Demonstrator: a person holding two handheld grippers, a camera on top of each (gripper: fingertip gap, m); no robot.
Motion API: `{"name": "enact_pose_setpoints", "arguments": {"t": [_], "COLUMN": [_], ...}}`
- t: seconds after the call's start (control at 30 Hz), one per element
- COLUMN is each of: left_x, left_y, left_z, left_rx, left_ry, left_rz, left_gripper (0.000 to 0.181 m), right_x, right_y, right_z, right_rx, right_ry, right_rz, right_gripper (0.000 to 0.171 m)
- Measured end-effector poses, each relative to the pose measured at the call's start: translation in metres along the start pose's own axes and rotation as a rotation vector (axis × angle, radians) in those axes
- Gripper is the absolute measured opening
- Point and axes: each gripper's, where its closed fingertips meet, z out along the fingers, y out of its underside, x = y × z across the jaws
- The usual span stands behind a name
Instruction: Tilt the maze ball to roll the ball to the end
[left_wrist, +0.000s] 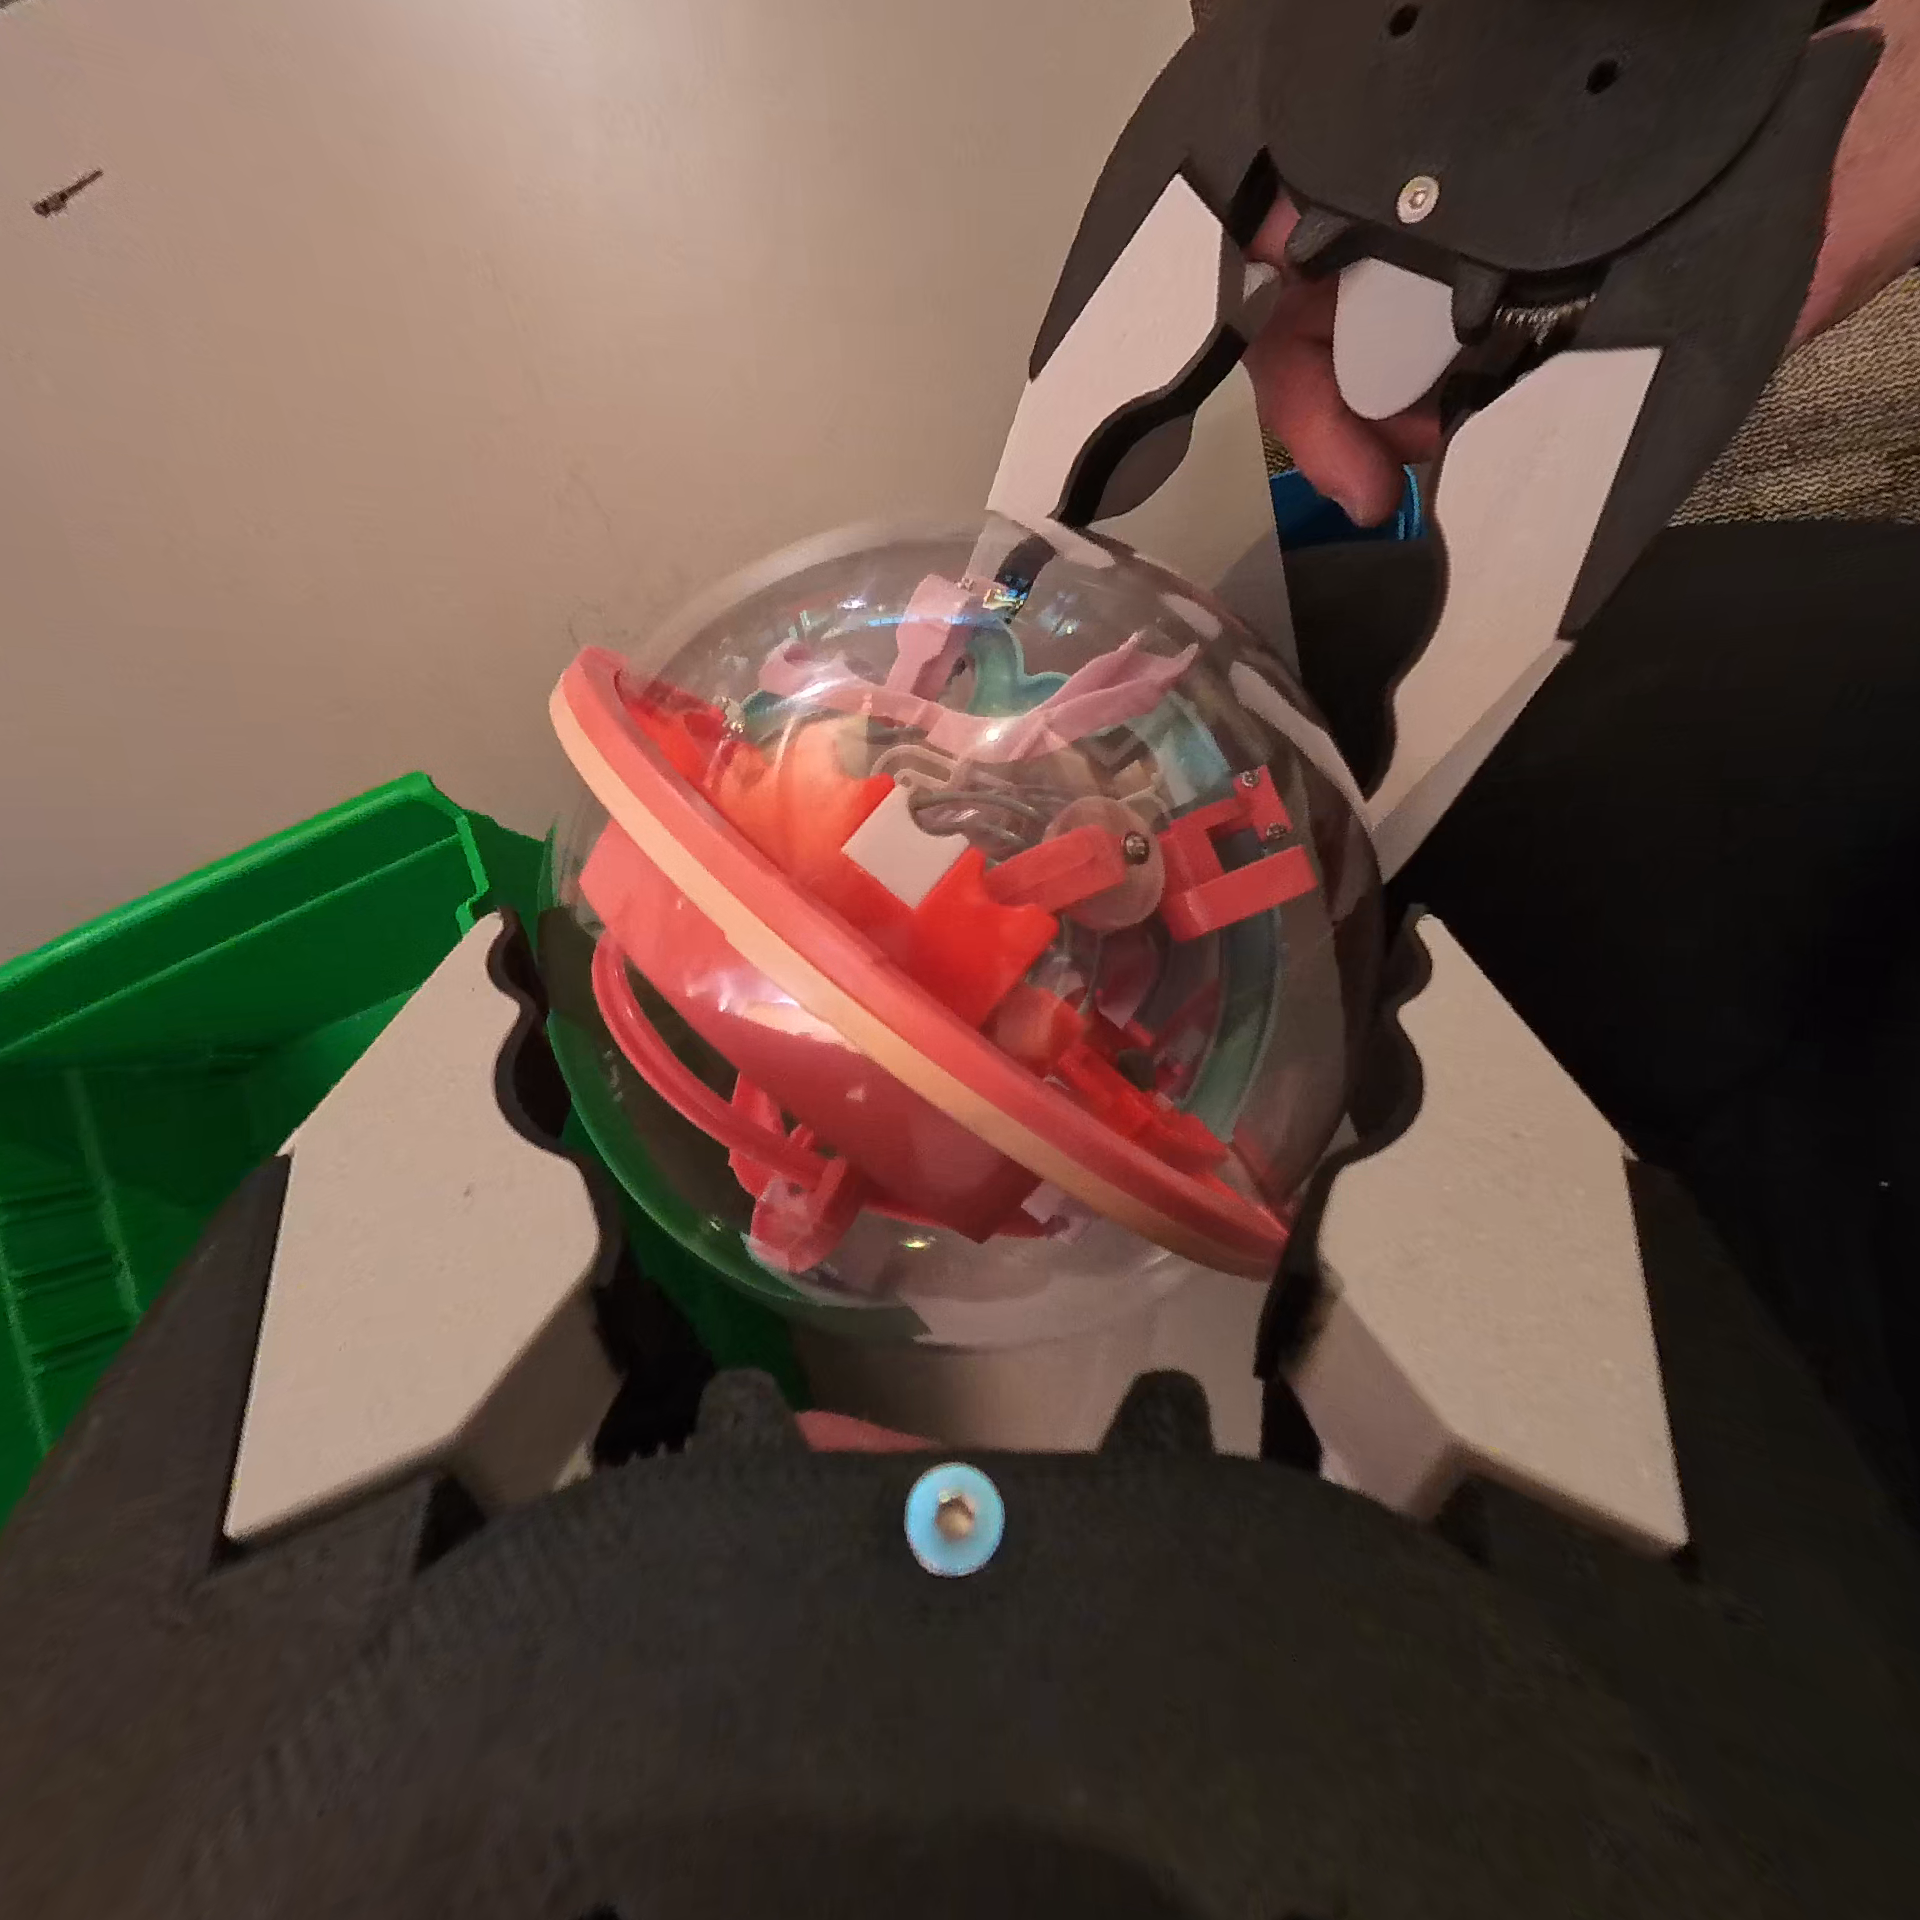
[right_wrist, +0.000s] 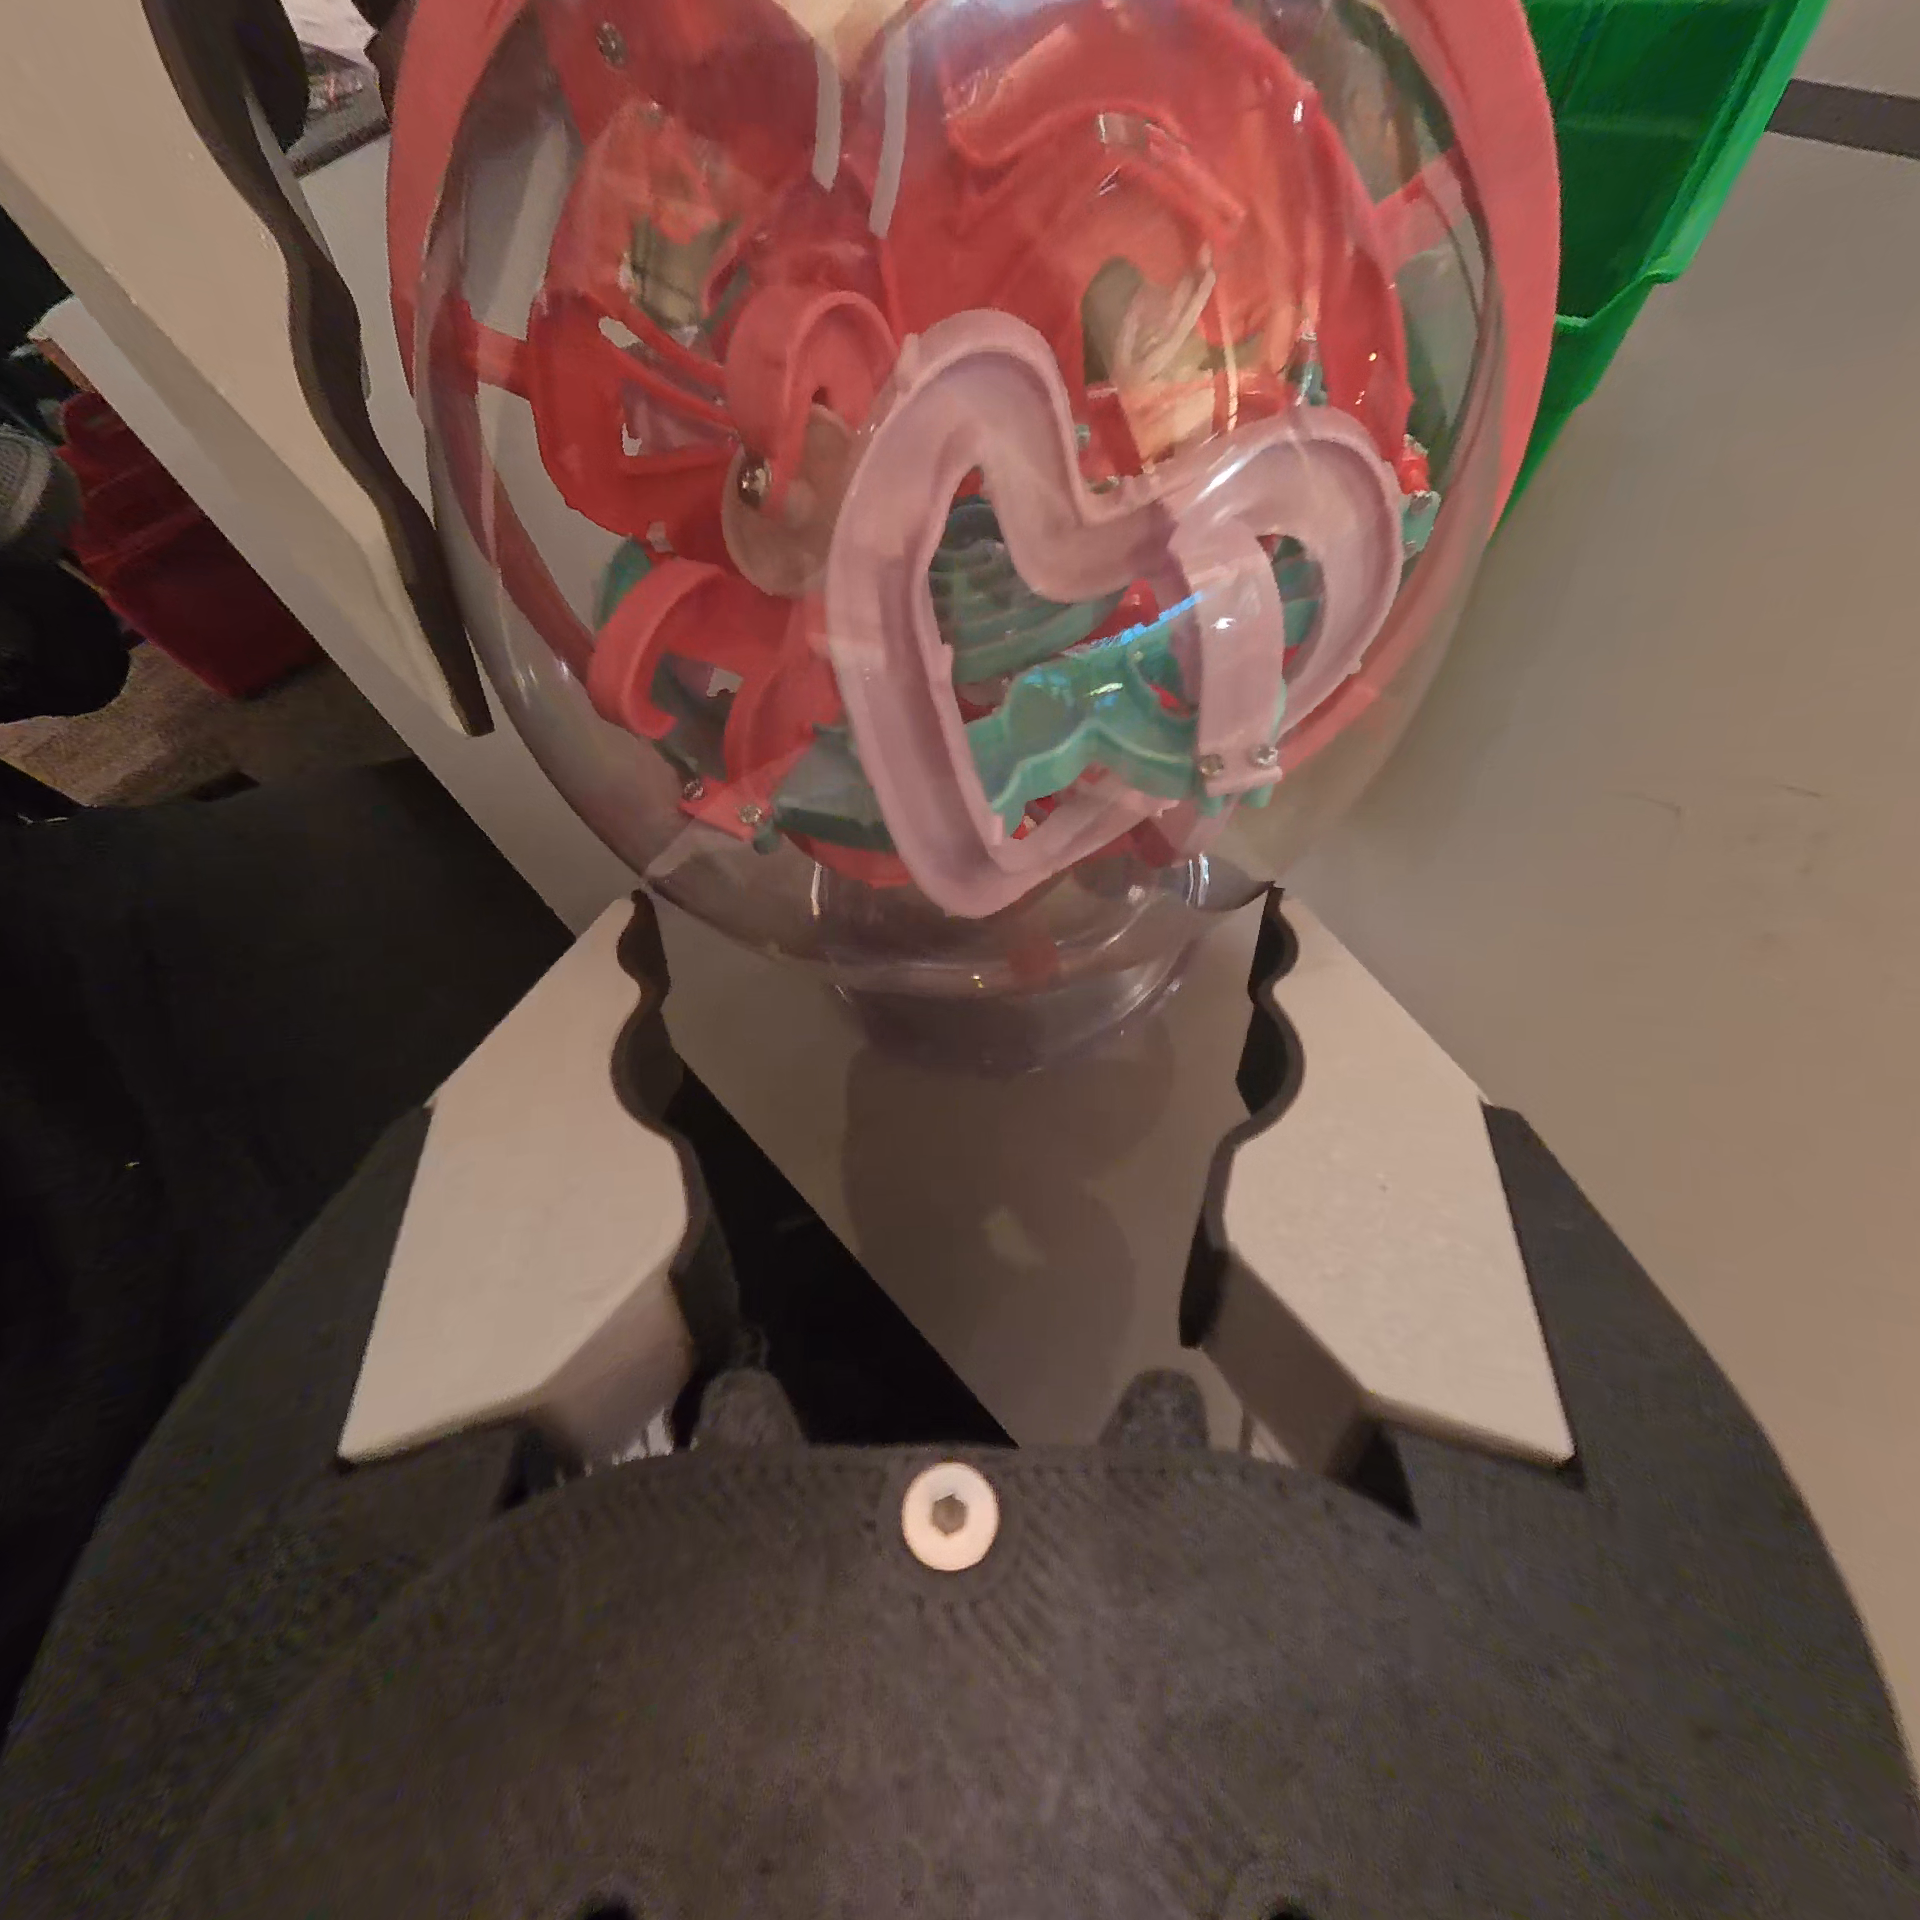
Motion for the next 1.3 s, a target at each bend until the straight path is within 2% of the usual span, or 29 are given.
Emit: {"name": "enact_pose_setpoints", "arguments": {"t": [0.17, 0.7, 1.3], "left_x": [-0.0002, 0.0028, 0.0030], "left_y": [0.0007, -0.0028, -0.0037], "left_z": [-0.0001, 0.0029, 0.0031], "left_rx": [-0.008, -0.075, -0.061], "left_ry": [-0.002, -0.113, -0.105], "left_rz": [-0.003, 0.139, 0.123], "left_gripper": [0.151, 0.150, 0.150], "right_x": [-0.0015, 0.0043, 0.0033], "right_y": [-0.0002, -0.0007, -0.0009], "right_z": [0.0000, -0.0062, -0.0049], "right_rx": [-0.016, -0.019, -0.013], "right_ry": [-0.006, 0.022, 0.012], "right_rz": [-0.010, -0.018, -0.004], "right_gripper": [0.116, 0.109, 0.112]}}
